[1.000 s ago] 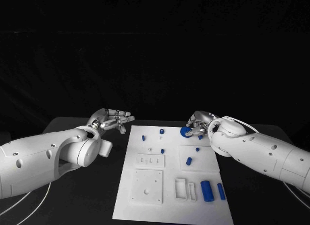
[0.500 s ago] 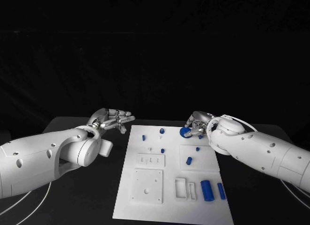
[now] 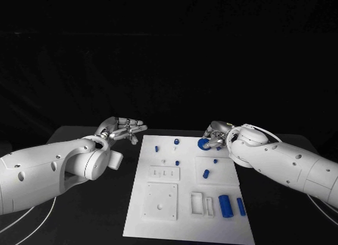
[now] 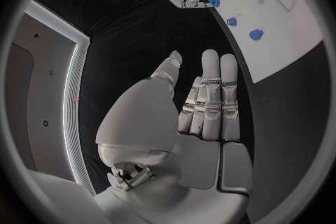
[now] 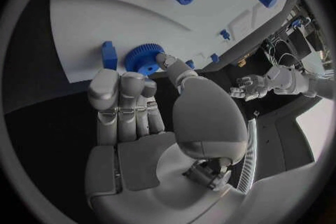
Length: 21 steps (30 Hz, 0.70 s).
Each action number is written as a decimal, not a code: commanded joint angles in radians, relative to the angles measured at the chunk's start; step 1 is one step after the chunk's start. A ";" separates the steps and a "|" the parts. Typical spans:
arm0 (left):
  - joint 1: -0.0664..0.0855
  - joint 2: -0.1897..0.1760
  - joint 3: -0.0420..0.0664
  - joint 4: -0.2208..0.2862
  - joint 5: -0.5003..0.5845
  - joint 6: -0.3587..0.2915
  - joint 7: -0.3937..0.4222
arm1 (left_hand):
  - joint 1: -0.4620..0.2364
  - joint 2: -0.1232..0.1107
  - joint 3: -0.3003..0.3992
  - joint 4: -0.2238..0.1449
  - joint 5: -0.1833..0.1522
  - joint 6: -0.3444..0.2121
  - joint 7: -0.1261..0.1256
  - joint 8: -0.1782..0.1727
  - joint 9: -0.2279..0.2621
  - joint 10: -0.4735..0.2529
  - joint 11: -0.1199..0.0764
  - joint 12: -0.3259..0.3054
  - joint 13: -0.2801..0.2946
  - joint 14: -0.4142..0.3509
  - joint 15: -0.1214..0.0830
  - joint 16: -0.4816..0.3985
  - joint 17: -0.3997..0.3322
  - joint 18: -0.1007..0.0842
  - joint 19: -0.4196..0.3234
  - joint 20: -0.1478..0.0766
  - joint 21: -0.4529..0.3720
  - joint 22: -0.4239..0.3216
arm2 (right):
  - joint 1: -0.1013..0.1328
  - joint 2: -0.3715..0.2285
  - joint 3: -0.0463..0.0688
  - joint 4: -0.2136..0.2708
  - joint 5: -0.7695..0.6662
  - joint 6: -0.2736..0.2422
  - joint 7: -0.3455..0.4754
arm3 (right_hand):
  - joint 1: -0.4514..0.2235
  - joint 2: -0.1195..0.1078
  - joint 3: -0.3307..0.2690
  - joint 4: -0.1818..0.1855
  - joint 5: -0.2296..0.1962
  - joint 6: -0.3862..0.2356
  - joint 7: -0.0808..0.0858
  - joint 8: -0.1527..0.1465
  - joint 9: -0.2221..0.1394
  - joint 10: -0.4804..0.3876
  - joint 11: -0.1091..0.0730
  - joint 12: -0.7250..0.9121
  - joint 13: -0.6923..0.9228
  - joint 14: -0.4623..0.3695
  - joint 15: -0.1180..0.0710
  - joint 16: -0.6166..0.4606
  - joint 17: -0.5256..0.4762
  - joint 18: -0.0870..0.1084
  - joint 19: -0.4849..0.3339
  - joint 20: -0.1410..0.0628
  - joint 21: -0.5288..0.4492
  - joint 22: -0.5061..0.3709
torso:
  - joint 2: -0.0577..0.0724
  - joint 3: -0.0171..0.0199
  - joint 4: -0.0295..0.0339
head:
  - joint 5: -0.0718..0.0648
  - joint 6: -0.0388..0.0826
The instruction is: Assemble the parts on the task board
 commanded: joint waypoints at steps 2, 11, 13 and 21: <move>0.001 0.001 0.000 0.001 -0.004 0.016 0.001 | 0.006 0.002 -0.001 -0.005 0.003 -0.008 0.002 0.004 0.001 -0.005 0.000 -0.002 0.000 0.003 0.000 0.003 -0.001 0.011 -0.010 0.000 0.009 -0.004 | -0.007 -0.004 -0.004 -0.001 -0.020 0.058 -0.007 | -0.003 0.002 -0.030 -0.027 0.005 -0.013 0.005 0.006 0.001 -0.007 -0.002 -0.006 -0.004 -0.005 0.003 0.001 0.005 -0.001 0.052 0.003 0.004 0.106 | 0.000 0.0010 0.0001 | -0.001 -0.003; 0.001 0.001 0.000 0.001 -0.005 0.017 -0.003 | 0.006 0.002 0.000 -0.004 0.003 -0.010 0.002 0.004 0.001 -0.007 0.001 -0.002 0.000 0.003 0.000 0.003 -0.002 0.011 -0.010 0.001 0.009 -0.004 | -0.008 -0.007 -0.004 0.011 -0.045 0.051 -0.008 | -0.002 0.011 0.017 -0.074 0.001 0.011 0.002 0.005 0.005 -0.009 -0.005 -0.008 -0.005 -0.006 0.000 -0.001 0.012 0.000 0.050 0.002 0.006 0.107 | -0.001 0.0008 -0.0005 | -0.001 -0.004; 0.001 0.001 0.000 0.001 -0.005 0.017 -0.003 | 0.006 0.002 0.000 -0.004 0.003 -0.010 0.002 0.004 0.001 -0.007 0.001 -0.002 0.000 0.003 0.000 0.003 -0.002 0.011 -0.010 0.001 0.009 -0.004 | -0.008 -0.008 -0.004 0.015 -0.055 0.037 -0.006 | -0.006 0.011 0.045 -0.082 -0.007 0.026 -0.002 0.003 0.007 -0.008 -0.007 -0.006 -0.003 -0.006 -0.001 -0.001 0.014 -0.001 0.050 0.000 0.008 0.108 | -0.001 0.0006 -0.0004 | -0.002 -0.003; 0.001 0.000 0.000 0.001 -0.005 0.018 -0.004 | 0.006 0.002 0.000 -0.004 0.003 -0.010 0.002 0.004 0.001 -0.007 0.001 -0.002 0.000 0.003 0.000 0.003 -0.002 0.011 -0.010 0.001 0.009 -0.004 | -0.008 -0.011 -0.004 0.052 -0.114 -0.048 0.001 | -0.019 0.017 0.063 -0.069 -0.048 0.103 -0.023 0.006 0.021 0.010 -0.020 0.015 0.014 -0.004 -0.010 -0.001 0.019 -0.009 0.053 -0.008 0.023 0.110 | -0.001 0.0000 0.0001 | -0.003 -0.002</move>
